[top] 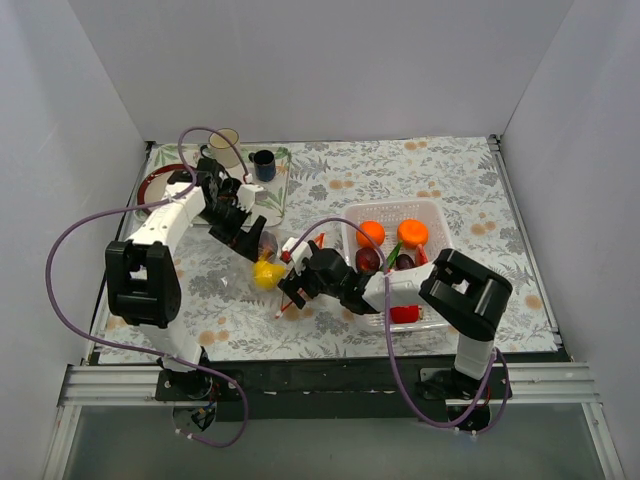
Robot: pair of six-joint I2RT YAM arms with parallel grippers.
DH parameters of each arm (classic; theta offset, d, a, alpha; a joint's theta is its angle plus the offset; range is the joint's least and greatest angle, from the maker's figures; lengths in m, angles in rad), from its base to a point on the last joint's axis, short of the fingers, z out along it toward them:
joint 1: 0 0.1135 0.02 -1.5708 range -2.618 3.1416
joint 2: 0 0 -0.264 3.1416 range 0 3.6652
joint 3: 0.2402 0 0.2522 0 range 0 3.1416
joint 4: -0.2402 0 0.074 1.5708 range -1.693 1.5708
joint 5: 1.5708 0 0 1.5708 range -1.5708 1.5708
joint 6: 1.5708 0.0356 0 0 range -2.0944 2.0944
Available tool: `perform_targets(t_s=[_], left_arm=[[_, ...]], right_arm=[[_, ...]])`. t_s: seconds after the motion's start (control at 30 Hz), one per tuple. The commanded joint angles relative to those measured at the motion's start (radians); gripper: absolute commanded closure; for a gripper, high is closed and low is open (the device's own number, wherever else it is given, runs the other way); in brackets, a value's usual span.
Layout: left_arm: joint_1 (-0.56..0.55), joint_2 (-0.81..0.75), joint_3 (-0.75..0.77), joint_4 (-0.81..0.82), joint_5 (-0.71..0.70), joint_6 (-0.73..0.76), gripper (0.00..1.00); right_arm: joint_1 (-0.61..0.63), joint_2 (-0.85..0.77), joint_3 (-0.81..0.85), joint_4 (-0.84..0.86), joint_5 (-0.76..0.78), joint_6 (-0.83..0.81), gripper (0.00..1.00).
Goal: Open the zip-top bag and remove the fake food
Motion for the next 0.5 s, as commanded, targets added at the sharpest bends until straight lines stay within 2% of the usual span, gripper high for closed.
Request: perform_targets(t_s=[0.0, 0.23, 0.47], left_arm=[[-0.061, -0.055, -0.055, 0.024, 0.009, -0.052, 0.02], [-0.078, -0.08, -0.191, 0.128, -0.146, -0.072, 0.02], [-0.078, -0.102, -0.21, 0.164, -0.24, -0.057, 0.02]], right_arm=[[0.0, 0.035, -0.001, 0.074, -0.033, 0.021, 0.01], [0.0, 0.068, -0.016, 0.183, -0.085, 0.017, 0.01], [0.0, 0.101, 0.008, 0.202, -0.11, 0.015, 0.01]])
